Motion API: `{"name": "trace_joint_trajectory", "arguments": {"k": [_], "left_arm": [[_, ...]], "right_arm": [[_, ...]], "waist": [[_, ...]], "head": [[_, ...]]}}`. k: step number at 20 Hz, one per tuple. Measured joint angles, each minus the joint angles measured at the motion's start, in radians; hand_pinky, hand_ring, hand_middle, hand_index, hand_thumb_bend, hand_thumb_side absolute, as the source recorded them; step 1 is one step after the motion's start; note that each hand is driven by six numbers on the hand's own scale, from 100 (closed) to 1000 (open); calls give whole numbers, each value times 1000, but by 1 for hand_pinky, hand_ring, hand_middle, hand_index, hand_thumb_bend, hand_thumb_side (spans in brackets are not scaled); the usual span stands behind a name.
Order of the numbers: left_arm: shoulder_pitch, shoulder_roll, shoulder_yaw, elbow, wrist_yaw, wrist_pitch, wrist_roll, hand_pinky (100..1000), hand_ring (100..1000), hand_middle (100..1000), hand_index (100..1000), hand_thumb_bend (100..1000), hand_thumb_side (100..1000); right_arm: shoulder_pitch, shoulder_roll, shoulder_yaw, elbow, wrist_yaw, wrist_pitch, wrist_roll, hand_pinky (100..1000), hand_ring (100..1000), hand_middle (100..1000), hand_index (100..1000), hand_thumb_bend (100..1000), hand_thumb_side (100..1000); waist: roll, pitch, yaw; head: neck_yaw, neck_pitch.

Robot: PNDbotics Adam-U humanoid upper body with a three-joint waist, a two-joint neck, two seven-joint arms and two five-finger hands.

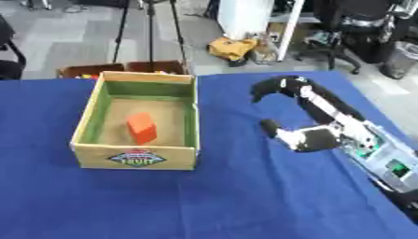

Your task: Pick up objects on the table and place them in the box.

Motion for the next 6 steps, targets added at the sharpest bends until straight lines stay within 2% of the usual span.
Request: {"name": "trace_joint_trajectory", "arguments": {"k": [6], "left_arm": [[0, 7, 0, 0, -4, -2, -4, 595, 619, 471, 676, 512, 1000]], "right_arm": [[12, 7, 0, -10, 13, 0, -7, 802, 796, 637, 855, 237, 456]], "waist": [[0, 0, -3]], "head": [[4, 0]]}}
